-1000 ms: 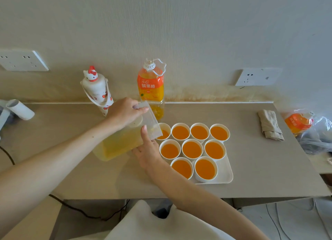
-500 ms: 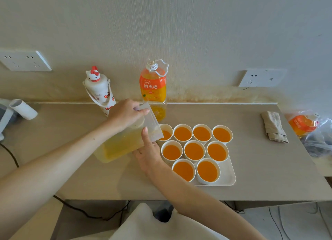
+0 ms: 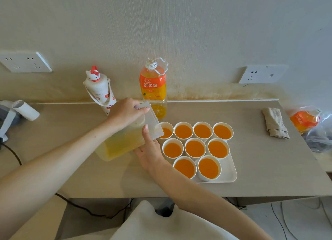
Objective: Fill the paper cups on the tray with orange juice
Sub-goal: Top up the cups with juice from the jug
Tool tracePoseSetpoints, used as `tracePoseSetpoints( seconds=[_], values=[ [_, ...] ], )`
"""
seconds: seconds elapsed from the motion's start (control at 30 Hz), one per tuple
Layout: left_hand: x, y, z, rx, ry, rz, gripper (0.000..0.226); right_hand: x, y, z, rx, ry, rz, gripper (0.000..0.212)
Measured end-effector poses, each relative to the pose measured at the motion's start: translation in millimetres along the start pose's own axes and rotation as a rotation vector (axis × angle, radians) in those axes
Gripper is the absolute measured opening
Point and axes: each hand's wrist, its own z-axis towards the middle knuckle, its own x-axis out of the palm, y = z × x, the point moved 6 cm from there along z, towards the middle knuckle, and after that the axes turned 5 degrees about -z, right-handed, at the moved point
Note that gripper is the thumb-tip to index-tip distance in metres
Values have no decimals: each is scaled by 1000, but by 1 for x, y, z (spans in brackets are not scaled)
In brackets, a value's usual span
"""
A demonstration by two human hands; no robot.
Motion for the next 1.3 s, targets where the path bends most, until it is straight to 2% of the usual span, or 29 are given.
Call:
tracePoseSetpoints(
  seconds=[1.3],
  values=[
    [-2,-3,-1,-1,2,35,51,0,-3,2,13,19,-39,81]
  ],
)
